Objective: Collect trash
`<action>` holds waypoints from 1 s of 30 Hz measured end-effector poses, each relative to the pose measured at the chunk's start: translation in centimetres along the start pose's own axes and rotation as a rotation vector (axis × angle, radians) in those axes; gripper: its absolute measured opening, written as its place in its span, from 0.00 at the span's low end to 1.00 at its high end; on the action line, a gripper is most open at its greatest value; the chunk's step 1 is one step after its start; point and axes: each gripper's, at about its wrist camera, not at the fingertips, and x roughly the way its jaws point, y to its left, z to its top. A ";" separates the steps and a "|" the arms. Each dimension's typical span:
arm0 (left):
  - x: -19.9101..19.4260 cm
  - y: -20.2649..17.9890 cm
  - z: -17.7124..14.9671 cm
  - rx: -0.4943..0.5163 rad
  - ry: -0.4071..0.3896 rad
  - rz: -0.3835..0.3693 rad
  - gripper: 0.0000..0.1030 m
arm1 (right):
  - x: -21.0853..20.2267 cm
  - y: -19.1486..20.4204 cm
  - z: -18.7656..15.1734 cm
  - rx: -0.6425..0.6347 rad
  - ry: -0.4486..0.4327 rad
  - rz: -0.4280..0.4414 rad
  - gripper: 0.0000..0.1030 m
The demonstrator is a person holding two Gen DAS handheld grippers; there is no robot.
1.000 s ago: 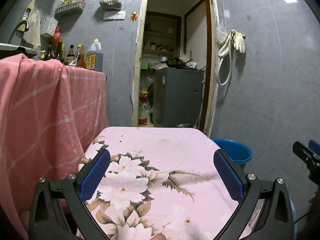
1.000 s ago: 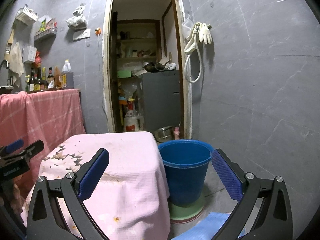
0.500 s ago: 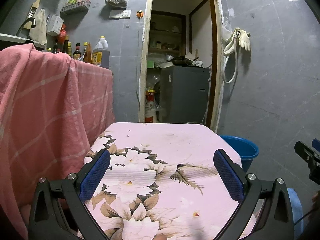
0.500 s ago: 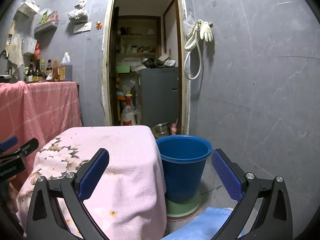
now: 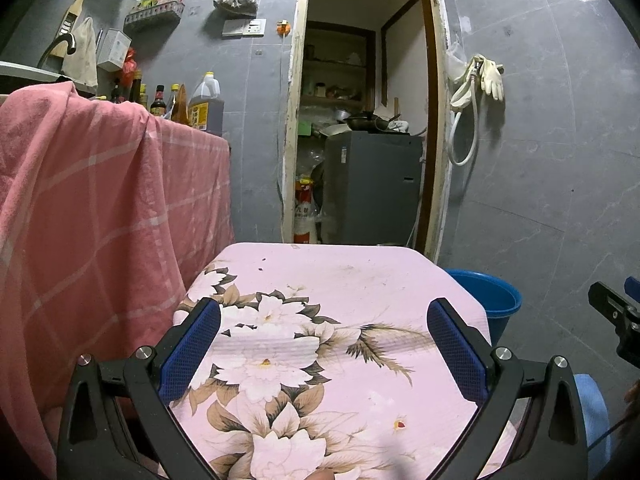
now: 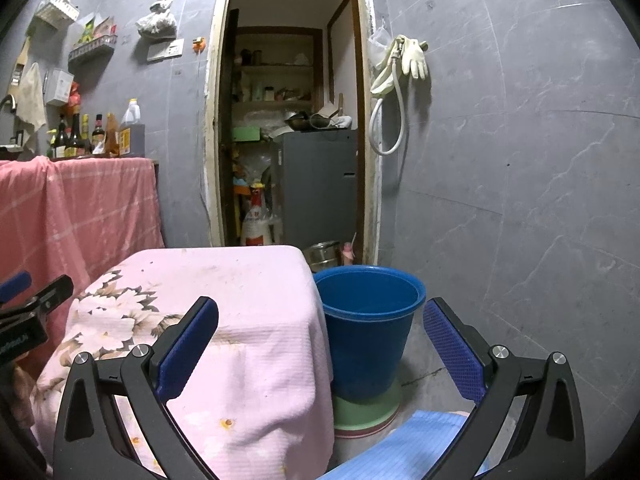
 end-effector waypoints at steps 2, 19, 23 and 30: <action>0.0 0.0 0.0 0.002 0.001 0.000 0.98 | 0.0 0.0 0.0 0.000 0.000 0.000 1.00; 0.0 0.1 0.1 0.002 0.006 -0.004 0.98 | 0.0 0.0 0.0 -0.001 0.000 0.000 1.00; 0.0 0.1 0.0 0.002 0.006 -0.005 0.98 | 0.0 0.0 0.0 0.001 0.000 0.000 1.00; 0.0 0.2 0.0 0.002 0.006 -0.006 0.98 | 0.0 0.0 0.0 -0.001 0.000 -0.001 1.00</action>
